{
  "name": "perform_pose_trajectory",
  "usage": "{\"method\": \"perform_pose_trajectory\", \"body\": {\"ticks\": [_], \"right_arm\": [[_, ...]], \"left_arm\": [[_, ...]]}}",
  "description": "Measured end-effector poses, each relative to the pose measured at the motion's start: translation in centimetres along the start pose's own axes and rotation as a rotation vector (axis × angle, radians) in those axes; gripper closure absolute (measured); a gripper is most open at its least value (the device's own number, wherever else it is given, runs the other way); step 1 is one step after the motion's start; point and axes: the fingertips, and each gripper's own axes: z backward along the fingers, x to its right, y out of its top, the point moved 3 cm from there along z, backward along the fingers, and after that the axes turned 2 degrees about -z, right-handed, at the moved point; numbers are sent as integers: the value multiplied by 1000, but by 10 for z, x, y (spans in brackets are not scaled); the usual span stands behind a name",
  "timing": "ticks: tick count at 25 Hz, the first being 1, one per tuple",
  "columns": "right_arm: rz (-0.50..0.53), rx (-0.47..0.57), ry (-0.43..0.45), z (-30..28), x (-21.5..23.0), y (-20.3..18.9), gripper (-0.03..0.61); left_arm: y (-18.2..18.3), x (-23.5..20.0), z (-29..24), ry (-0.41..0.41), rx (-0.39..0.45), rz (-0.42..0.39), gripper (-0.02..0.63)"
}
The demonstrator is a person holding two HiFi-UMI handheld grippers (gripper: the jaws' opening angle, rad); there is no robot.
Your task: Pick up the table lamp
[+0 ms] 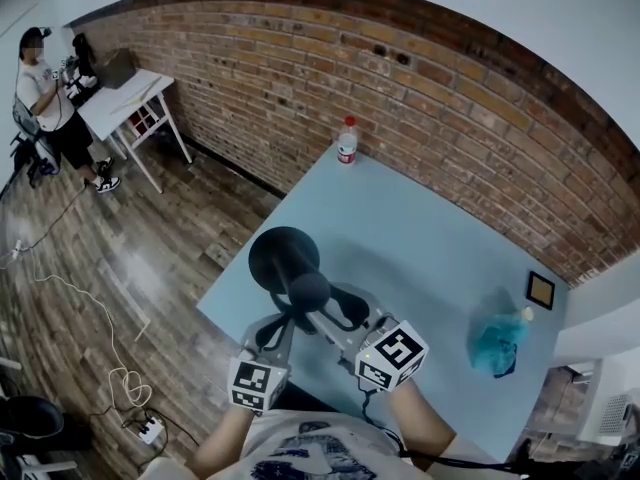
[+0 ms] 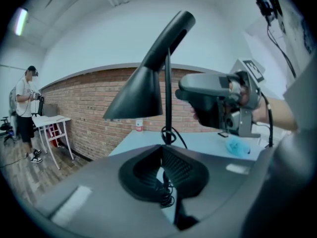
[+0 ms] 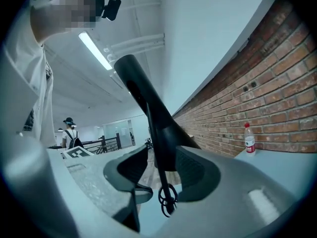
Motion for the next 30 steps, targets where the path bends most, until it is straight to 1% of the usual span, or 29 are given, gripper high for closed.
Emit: {"method": "perform_pose_trajectory", "body": {"ticks": [3,11,12,13,15,21,23,26,27,30], "right_arm": [[5,-17,50,-6,-4,0,408],[18,-37,94,-17,-1,-1,416],[19,-39,96,-19,-1,0,441],[21,-39,98,-19,0,0,449],[23,-40,102,-21,0,-1,449],[23,-41,114,-23,-1,1,451],[24,-45,114,-24,-1,1,451],[20,-50,111,-24,-2,0,451],[18,-51,110,-24,-2,-1,451],[15,-52,108,-23,-2,-3,451]], "left_arm": [[-6,3,-3,-28,-13,12,621],[-20,2,-16,-81,-40,8,620],[-21,4,-18,-96,-46,6,620],[-23,6,-21,-112,-52,5,613],[-27,10,-23,-132,-62,1,609],[-31,12,-26,-143,-73,-4,588],[-35,13,-24,-144,-85,1,581],[-50,18,-22,-171,-130,19,557],[-54,20,-23,-177,-142,24,536],[-59,21,-27,-173,-141,36,534]]}}
